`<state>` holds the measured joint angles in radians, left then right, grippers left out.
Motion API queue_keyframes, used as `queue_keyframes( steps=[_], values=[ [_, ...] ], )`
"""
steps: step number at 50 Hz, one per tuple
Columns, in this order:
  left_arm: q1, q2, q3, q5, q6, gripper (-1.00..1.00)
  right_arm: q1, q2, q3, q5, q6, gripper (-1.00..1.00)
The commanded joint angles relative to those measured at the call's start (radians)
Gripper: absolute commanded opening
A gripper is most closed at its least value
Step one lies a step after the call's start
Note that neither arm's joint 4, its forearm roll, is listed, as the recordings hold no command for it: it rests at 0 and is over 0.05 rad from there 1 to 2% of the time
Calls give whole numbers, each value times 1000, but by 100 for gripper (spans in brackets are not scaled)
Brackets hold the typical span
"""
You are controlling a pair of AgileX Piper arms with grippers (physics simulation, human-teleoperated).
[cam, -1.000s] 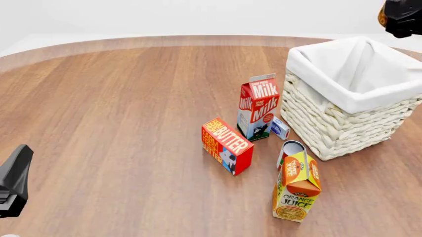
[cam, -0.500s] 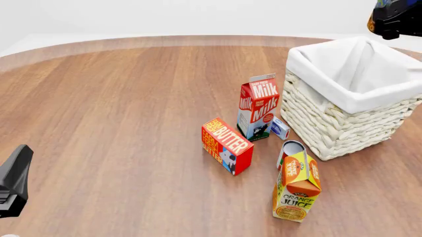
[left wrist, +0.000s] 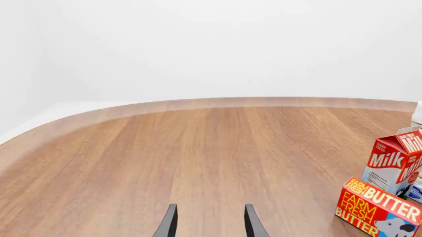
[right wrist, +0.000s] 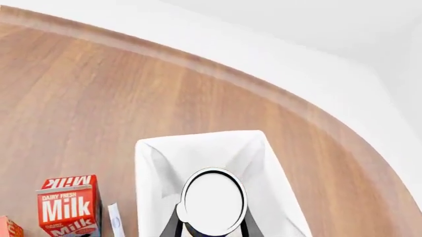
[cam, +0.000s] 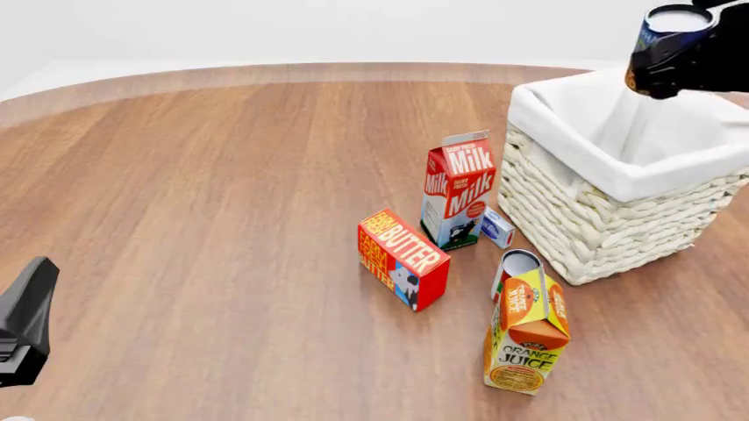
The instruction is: Pick up the alphabet soup, and put it in the basket.
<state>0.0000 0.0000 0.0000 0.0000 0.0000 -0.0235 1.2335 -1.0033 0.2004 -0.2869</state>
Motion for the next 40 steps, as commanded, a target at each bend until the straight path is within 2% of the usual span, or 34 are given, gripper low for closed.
queue_keyframes(
  steps=[1,40],
  values=[
    [0,0,0,0,0,100,-3,30,0,-4,11,-100],
    [0,0,0,0,0,100,-51,203,-55,-46,-3,-100]
  ],
)
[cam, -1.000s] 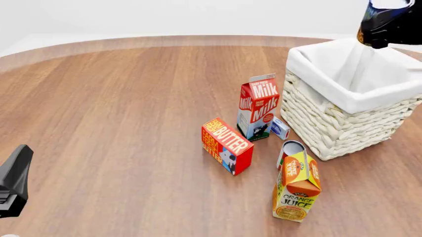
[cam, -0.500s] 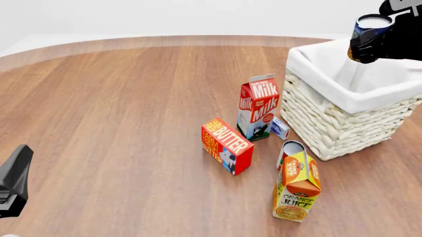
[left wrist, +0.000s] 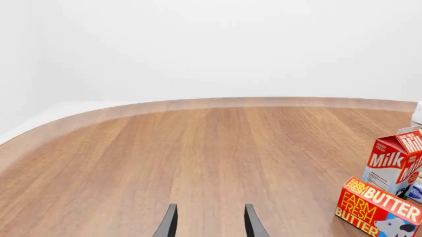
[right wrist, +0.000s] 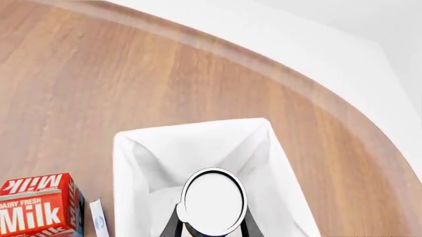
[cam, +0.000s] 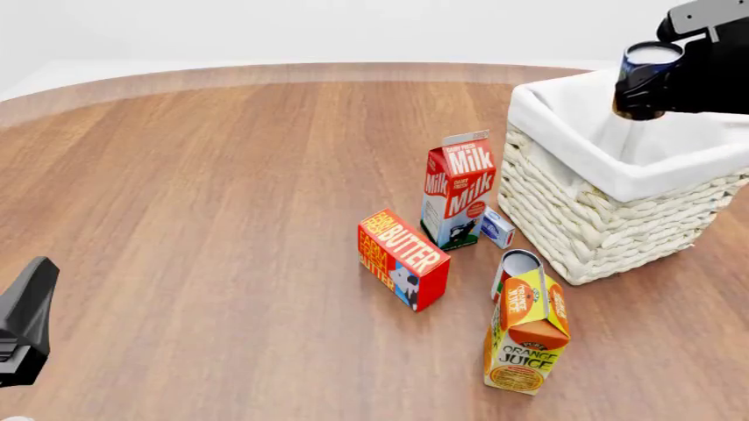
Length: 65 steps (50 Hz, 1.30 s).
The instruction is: Pick up the alphabet soup, and put it in the basket.
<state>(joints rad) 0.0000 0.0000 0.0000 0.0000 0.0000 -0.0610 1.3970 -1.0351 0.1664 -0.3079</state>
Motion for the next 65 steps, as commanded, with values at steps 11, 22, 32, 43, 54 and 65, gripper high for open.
queue_keyframes(
  steps=[11,22,32,43,54,65],
  values=[
    [0,0,0,0,0,100,-17,79,-40,-19,13,-100],
    [0,0,0,0,0,100,-20,118,-58,-11,1,-100],
    [0,0,0,0,0,100,-49,150,-76,3,-11,-100],
    [0,0,0,0,0,100,-58,176,-91,6,-16,-100],
    [0,0,0,0,0,100,-57,215,-100,2,-23,-100],
    [0,0,0,0,0,100,-63,241,-98,-1,-37,-100]
  ],
)
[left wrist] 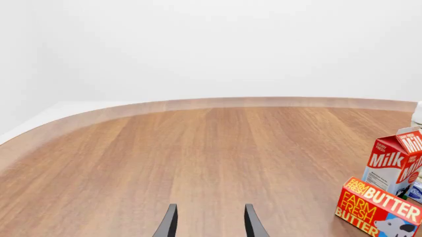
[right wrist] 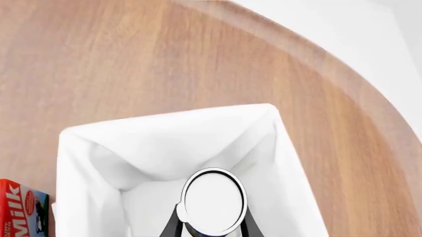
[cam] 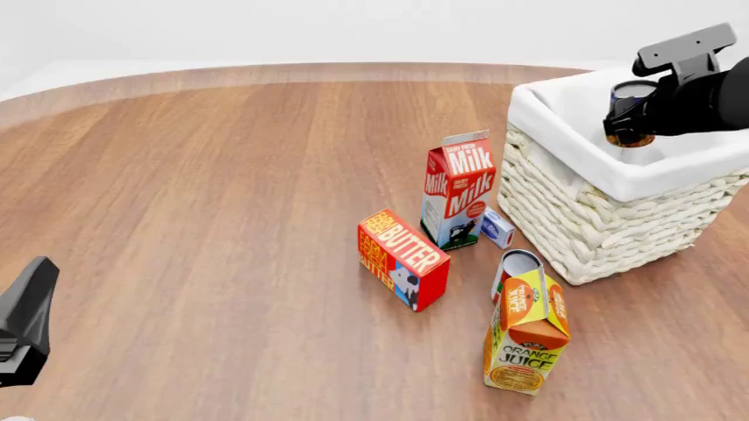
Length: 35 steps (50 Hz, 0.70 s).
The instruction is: Pick up the alphabet soup, and put it in the basket.
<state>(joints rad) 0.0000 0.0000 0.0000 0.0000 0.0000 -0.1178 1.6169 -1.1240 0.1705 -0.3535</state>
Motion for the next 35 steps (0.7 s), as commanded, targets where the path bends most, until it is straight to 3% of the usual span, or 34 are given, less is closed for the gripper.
queue_keyframes(
  steps=[1,33,34,35],
  values=[
    [0,0,0,0,0,100,-7,23,-9,-5,6,-100],
    [0,0,0,0,0,100,-18,67,-34,-18,-9,-100],
    [0,0,0,0,0,100,-25,70,-43,-14,-4,100],
    [0,0,0,0,0,100,-22,67,-38,-16,-11,100]
  ],
)
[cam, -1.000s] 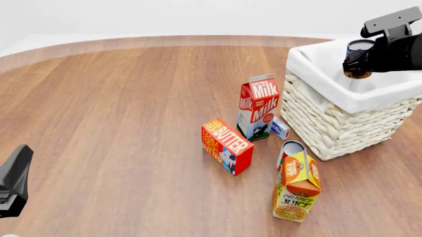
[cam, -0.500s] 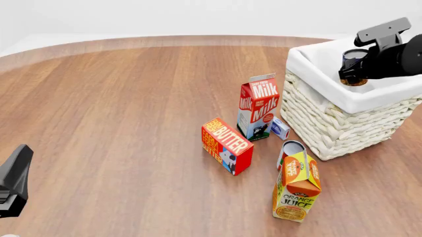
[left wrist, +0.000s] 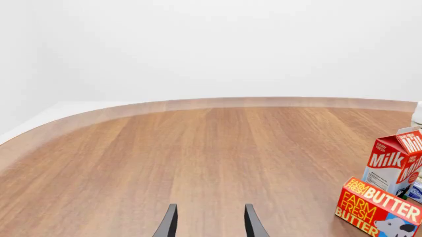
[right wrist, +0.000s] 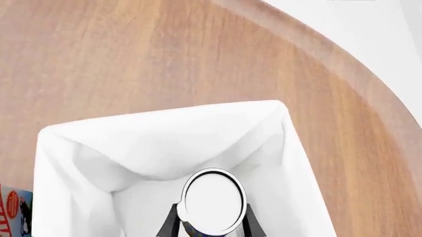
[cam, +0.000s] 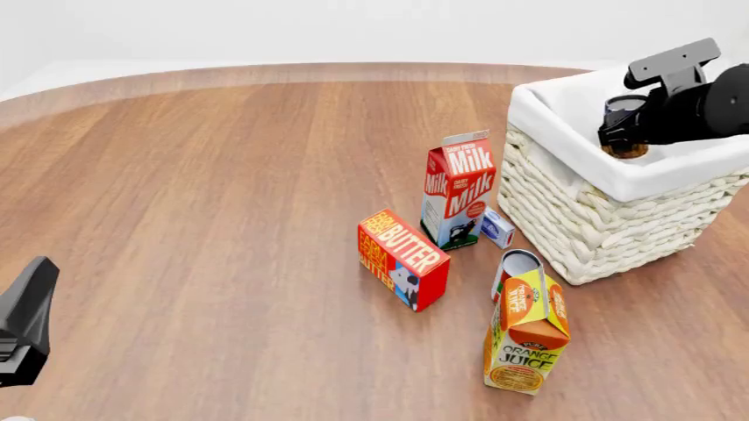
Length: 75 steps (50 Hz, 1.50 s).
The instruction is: Pick up the alphabet soup, and put it in the basket.
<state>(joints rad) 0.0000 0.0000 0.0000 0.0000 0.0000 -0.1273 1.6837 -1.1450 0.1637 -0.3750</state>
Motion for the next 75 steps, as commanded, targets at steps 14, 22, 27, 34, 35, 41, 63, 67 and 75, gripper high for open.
queue_keyframes(
  steps=[14,22,27,34,35,41,63,67,75],
  values=[
    [0,0,0,0,0,100,-9,-9,-12,-17,11,100],
    [0,0,0,0,0,100,7,-39,-9,-19,34,100],
    [0,0,0,0,0,100,-4,-63,-7,-24,35,100],
    [0,0,0,0,0,100,-4,-101,4,-33,38,100],
    [0,0,0,0,0,100,-4,-107,6,-35,39,100],
    [0,0,0,0,0,100,4,-152,27,-43,49,100],
    [0,0,0,0,0,100,46,-302,115,-69,68,100],
    [0,0,0,0,0,100,57,-330,134,-74,74,100],
    [0,0,0,0,0,100,73,-390,164,-78,81,100]
  ],
)
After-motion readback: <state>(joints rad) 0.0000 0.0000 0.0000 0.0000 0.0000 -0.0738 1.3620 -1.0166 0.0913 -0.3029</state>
